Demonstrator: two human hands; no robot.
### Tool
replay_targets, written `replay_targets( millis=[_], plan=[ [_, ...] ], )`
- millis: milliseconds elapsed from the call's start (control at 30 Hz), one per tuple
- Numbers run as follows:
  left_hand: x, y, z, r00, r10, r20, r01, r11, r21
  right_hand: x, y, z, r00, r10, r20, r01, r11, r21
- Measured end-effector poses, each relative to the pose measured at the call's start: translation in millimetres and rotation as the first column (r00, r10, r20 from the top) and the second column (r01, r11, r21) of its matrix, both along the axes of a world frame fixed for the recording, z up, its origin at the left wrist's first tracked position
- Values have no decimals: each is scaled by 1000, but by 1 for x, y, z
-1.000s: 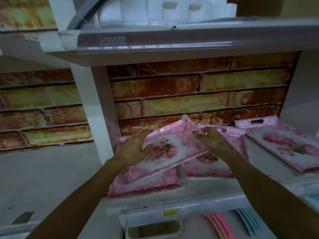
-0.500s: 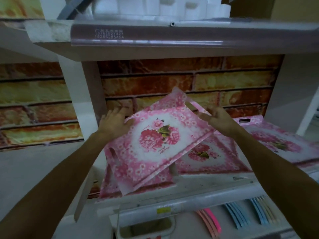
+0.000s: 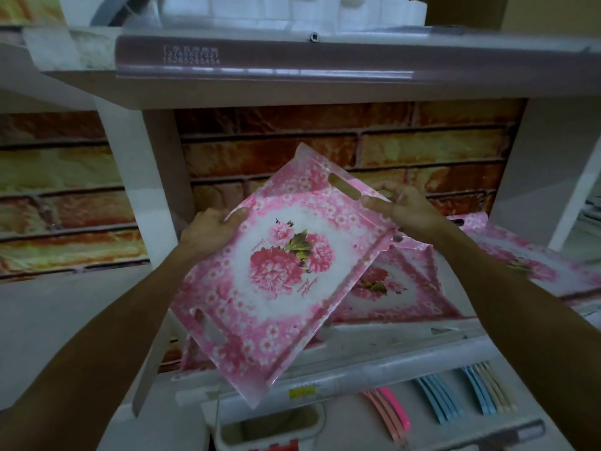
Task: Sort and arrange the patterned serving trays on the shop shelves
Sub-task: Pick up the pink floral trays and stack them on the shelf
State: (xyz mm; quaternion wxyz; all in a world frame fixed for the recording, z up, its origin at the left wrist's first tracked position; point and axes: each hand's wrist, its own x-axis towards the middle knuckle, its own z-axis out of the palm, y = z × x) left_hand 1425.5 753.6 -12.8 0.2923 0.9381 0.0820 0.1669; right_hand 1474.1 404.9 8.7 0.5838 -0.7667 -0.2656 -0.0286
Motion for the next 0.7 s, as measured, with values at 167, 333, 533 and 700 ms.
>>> replay_targets(
  millis=[167, 333, 533, 700],
  plan=[
    [-9, 4, -2, 998, 36, 43, -29, 989, -148, -2, 15, 3, 986, -28, -164, 65, 971, 228],
    [-21, 9, -12, 986, 133, 98, -73, 881, -467, -5, 39, -11, 973, -4, -231, 50, 979, 196],
    [-34, -1, -24, 964, 255, 75, -160, 781, -604, -11, 76, -26, 962, -51, -269, 98, 982, 163],
    [-47, -3, -36, 954, 293, 68, -200, 787, -583, 7, 105, -44, 957, -194, -218, 214, 974, 70]
  ],
)
